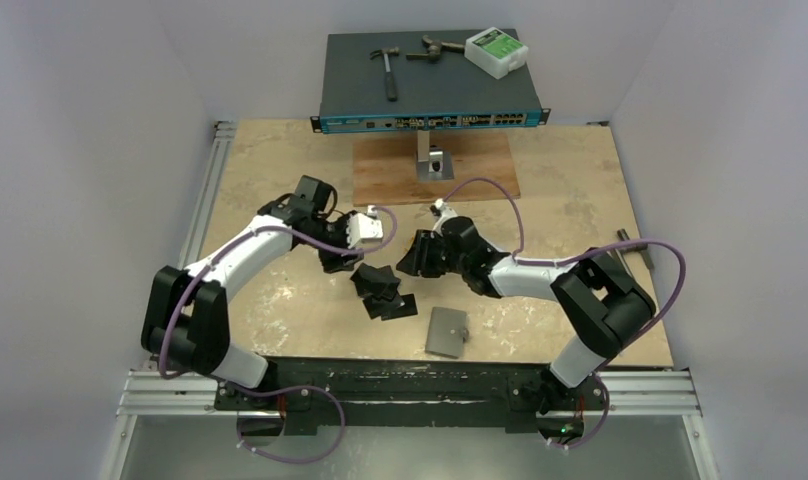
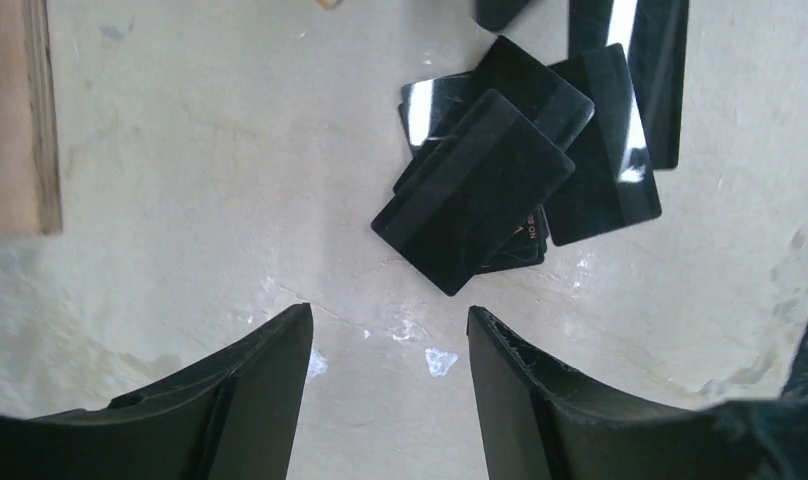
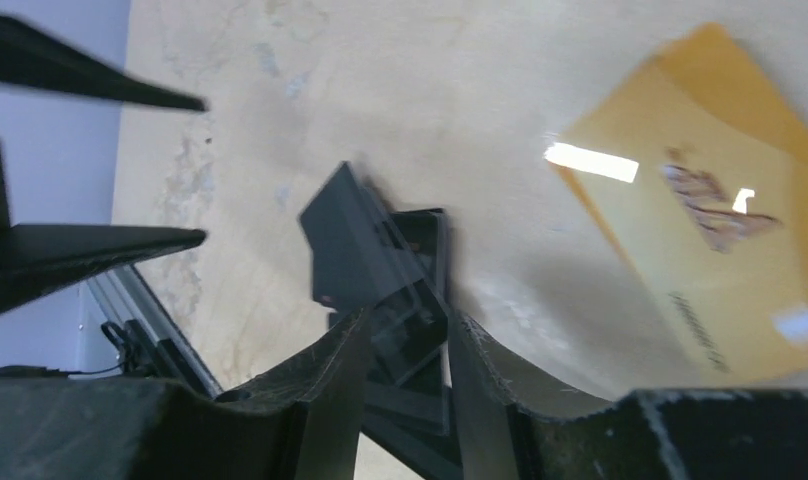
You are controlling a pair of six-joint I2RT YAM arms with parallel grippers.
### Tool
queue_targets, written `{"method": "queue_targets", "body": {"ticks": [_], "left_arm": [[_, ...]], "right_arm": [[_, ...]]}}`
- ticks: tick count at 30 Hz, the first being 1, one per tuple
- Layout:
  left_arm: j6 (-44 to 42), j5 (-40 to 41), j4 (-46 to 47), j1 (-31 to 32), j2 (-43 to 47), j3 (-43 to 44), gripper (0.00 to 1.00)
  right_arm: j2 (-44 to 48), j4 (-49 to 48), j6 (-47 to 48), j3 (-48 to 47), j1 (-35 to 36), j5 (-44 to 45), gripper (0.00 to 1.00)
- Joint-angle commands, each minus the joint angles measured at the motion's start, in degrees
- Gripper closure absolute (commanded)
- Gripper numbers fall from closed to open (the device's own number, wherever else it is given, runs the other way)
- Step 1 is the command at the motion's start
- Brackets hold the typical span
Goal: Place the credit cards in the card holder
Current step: Pick up the credit card from the center of the board.
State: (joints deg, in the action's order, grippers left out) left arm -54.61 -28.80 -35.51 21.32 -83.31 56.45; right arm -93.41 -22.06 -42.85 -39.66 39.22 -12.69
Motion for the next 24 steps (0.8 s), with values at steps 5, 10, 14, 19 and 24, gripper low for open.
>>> {"method": "queue_targets", "body": {"ticks": [5, 10, 14, 19, 24], "left_arm": [[30.38, -7.78, -0.41, -4.88, -4.5, 4.13, 0.42], [36.67, -7.79, -0.33, -5.68, -8.86, 5.54, 0.43], [39.69, -7.21, -0.18, -6.81, -9.73, 5.42, 0.44], [44.05, -7.11, 0.14, -6.82, -11.87, 5.99, 0.44], [46.96, -7.65, 0.29, -6.8, -14.53, 7.46, 0.44]], "right_arm": [[-3.26, 1.23, 1.92, -6.23, 5.05, 1.21, 0.78], [-3.96, 3.47, 3.0, -7.19, 6.53, 2.46, 0.82], [-3.43, 4.66, 3.72, -6.36, 7.31, 3.91, 0.83], [-4.73, 4.95, 3.97, -7.44, 7.83, 3.81, 0.84], [-5.36, 6.05, 4.61, -8.88, 8.05, 4.16, 0.86]]}}
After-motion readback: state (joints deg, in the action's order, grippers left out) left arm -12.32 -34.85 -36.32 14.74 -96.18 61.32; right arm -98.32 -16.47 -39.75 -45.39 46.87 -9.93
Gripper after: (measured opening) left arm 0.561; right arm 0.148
